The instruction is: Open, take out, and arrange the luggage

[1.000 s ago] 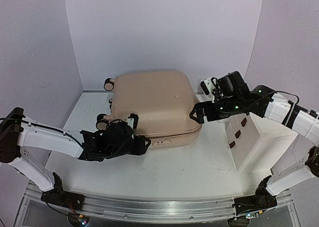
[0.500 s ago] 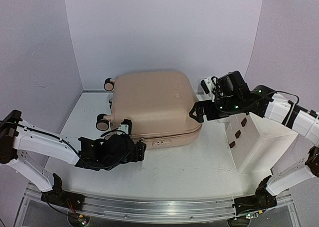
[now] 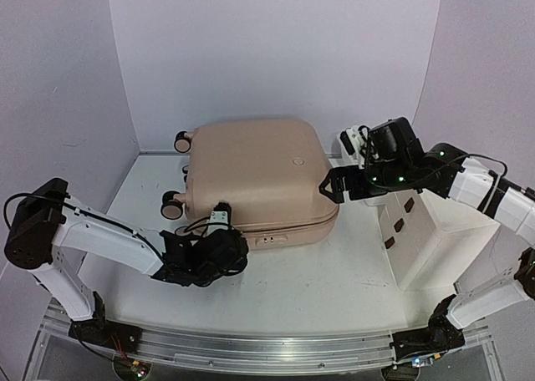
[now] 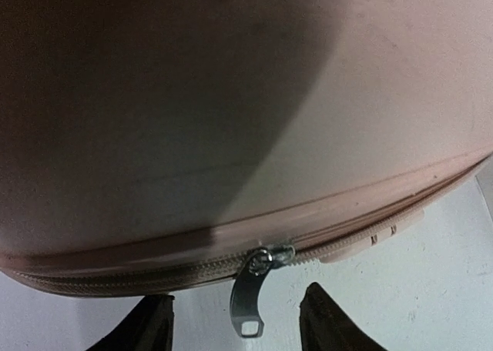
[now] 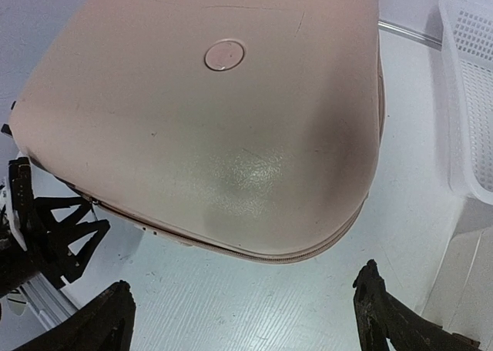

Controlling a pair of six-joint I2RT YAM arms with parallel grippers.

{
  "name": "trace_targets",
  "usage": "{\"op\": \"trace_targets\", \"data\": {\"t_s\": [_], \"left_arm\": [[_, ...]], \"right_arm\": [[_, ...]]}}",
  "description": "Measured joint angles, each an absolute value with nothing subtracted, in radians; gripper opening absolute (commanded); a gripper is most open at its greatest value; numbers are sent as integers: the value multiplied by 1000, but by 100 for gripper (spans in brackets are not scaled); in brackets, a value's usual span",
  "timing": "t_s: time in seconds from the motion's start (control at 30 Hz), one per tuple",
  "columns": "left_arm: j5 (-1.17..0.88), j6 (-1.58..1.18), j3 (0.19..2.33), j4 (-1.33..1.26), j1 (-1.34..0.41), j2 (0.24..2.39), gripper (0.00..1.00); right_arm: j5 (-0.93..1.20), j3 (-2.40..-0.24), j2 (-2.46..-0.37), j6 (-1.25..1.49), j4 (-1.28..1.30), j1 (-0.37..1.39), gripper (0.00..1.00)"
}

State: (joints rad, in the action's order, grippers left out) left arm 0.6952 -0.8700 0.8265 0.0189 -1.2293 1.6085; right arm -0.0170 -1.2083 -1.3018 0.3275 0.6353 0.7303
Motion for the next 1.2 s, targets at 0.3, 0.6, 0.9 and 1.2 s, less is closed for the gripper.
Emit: {"op": "trace_targets", "data": {"t_s": [0.3,0.6,0.9,1.2], "left_arm": [[757,-826,864,49,-1232,1659,21],[751,-772,834,60,-1232,1610,0],[657,-767,673,89,-1164,1367,0],[565,-769,587,243,-977,1165,0]], "right_arm": [[-20,-1208,-1289,331,630,732,98],[-50,-1200,-1289,334,628,734,98],[-84,-1198,-1289,328,627,741,98],[-130,-1199,-1293,290,643,743,98]]}}
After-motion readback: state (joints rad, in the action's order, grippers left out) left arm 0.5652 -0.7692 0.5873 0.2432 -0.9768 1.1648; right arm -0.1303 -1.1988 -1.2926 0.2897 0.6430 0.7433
